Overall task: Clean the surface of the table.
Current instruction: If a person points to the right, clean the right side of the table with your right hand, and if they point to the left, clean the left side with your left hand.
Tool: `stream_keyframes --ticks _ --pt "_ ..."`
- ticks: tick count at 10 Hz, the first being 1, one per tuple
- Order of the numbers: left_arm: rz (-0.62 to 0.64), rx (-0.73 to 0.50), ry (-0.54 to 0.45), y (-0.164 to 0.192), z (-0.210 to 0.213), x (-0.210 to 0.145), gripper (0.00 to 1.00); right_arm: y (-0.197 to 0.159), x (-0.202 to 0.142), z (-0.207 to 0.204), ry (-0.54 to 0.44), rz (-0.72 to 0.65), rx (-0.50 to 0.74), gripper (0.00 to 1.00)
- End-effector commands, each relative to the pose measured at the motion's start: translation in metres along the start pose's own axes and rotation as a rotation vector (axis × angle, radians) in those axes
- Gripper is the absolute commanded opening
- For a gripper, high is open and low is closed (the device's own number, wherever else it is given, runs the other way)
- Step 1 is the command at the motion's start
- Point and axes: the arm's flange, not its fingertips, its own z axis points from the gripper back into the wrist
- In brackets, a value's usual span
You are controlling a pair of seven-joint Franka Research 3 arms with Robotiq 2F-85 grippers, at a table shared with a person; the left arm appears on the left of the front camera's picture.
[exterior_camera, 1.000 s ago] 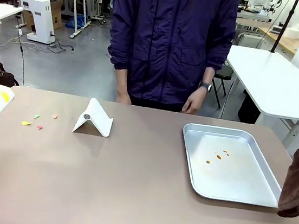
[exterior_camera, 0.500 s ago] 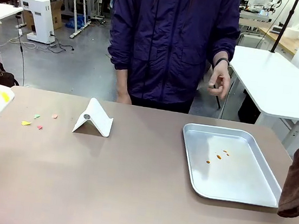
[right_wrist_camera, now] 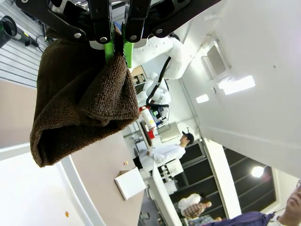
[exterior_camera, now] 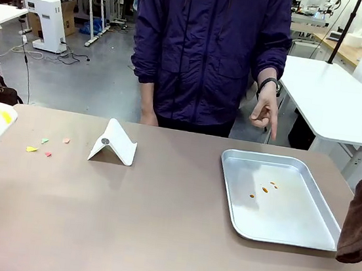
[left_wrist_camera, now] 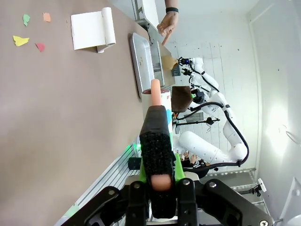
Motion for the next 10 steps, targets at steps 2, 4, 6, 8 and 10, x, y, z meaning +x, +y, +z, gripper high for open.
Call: stream_keyframes --ticks 2,4,6,8,10 --pt "-0.012 -0.018 -0.015 -0.004 -0.001 -0.001 0.18 0.004 -0.004 -0.002 -0.015 -0.017 0.008 0.0" --pt "-0.012 -0.018 -0.015 -0.004 -0.001 -0.001 0.18 0.004 0.01 -0.003 -0.087 -0.006 -0.124 0.08" --pt "-0.012 -0.018 -0.015 -0.004 -0.001 -0.001 0.18 0.026 0.031 -0.008 -0.015 0.04 -0.209 0.08" --pt "-0.012 -0.018 -0.015 -0.004 -0.001 -0.001 0.18 0.055 0.057 -0.022 0.034 0.086 -0.425 0.08" --pt "-0.012 -0.018 -0.015 -0.004 -0.001 -0.001 0.18 0.069 0.092 -0.04 0.073 0.102 -0.58 0.08"
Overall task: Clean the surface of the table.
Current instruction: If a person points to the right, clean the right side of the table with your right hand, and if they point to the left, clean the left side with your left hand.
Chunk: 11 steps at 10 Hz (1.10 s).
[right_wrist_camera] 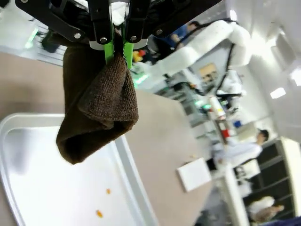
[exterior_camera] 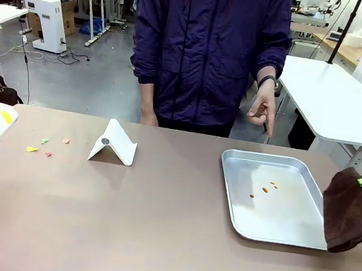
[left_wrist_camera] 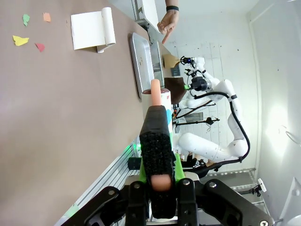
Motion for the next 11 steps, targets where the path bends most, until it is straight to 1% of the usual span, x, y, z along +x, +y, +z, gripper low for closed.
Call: stream_keyframes --ticks 1,3,5,6,8,9,10,11 --pt "-0.013 -0.017 -0.016 -0.004 -0.001 -0.001 0.18 0.006 0.039 -0.005 -0.014 -0.005 -0.187 0.08" --pt "-0.013 -0.017 -0.016 -0.004 -0.001 -0.001 0.18 0.019 0.07 -0.032 -0.076 0.004 -0.313 0.08" --pt "-0.013 -0.017 -0.016 -0.004 -0.001 -0.001 0.18 0.029 0.095 -0.056 -0.107 0.088 -0.423 0.08" --pt "-0.013 -0.017 -0.016 -0.004 -0.001 -0.001 0.18 0.033 0.108 -0.067 -0.111 0.155 -0.445 0.08" --pt "-0.013 -0.017 -0.016 -0.004 -0.001 -0.001 0.18 0.035 0.127 -0.08 -0.087 0.222 -0.492 0.08" --pt "-0.013 -0.017 -0.016 -0.004 -0.001 -0.001 0.18 0.035 0.134 -0.084 -0.106 0.26 -0.509 0.0" --pt "-0.013 -0.017 -0.016 -0.004 -0.001 -0.001 0.18 0.032 0.141 -0.087 -0.129 0.288 -0.514 0.0" --pt "-0.013 -0.017 -0.016 -0.004 -0.001 -0.001 0.18 0.03 0.148 -0.087 -0.13 0.317 -0.504 0.0"
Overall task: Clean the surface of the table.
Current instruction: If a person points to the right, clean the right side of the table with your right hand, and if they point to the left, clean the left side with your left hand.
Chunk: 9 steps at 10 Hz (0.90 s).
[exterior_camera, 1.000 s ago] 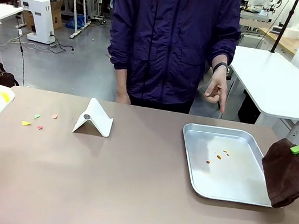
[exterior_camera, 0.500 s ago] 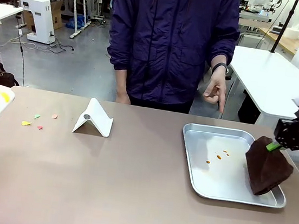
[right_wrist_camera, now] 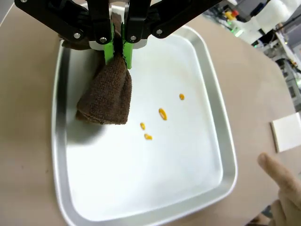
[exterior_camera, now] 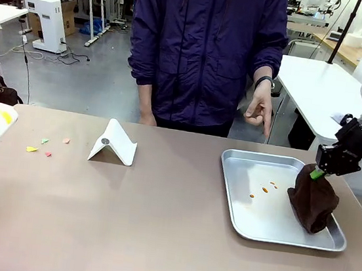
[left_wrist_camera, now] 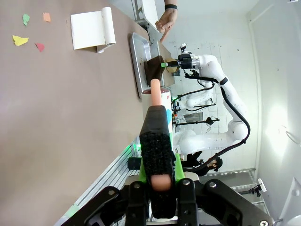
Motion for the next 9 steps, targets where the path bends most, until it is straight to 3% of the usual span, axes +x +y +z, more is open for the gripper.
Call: stream_keyframes --ticks 1,5,9 --pt "-0.013 -0.016 -0.015 -0.004 0.0 -0.001 0.18 -0.006 0.014 -0.005 -0.085 0.088 -0.006 0.0" --pt "-0.013 -0.016 -0.015 -0.004 0.0 -0.001 0.18 -0.006 0.034 -0.056 -0.177 0.087 0.118 0.0" --pt "-0.013 -0.016 -0.015 -0.004 0.0 -0.001 0.18 0.006 0.032 -0.093 -0.178 0.004 0.224 0.0"
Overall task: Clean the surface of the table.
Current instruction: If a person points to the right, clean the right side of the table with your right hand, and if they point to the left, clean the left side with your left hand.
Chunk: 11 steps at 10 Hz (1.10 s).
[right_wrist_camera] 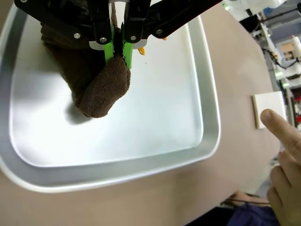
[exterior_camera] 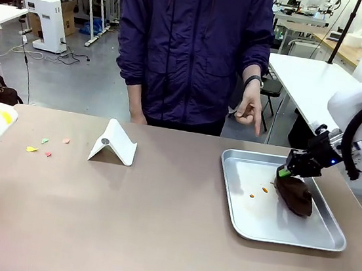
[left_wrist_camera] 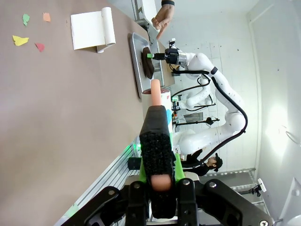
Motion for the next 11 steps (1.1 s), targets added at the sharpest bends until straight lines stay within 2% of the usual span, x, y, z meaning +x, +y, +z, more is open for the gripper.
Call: stream_keyframes --ticks 1,3,4,6,9,11 --pt "-0.013 -0.016 -0.015 -0.004 0.0 -0.001 0.18 0.0 -0.002 -0.014 -0.036 -0.007 0.05 0.0" --pt "-0.013 -0.016 -0.015 -0.004 0.0 -0.001 0.18 0.001 -0.005 -0.035 -0.075 -0.051 0.129 0.0" --pt "-0.013 -0.016 -0.015 -0.004 0.0 -0.001 0.18 0.001 -0.006 -0.043 -0.064 -0.07 0.17 0.0" --pt "-0.013 -0.016 -0.015 -0.004 0.0 -0.001 0.18 0.007 -0.009 -0.052 -0.002 -0.08 0.242 0.0" --pt "-0.013 -0.016 -0.015 -0.004 0.0 -0.001 0.18 0.026 -0.025 -0.062 0.142 -0.074 0.345 0.0" --pt "-0.013 -0.016 -0.015 -0.004 0.0 -0.001 0.18 0.036 -0.039 -0.07 0.218 -0.046 0.357 0.0"
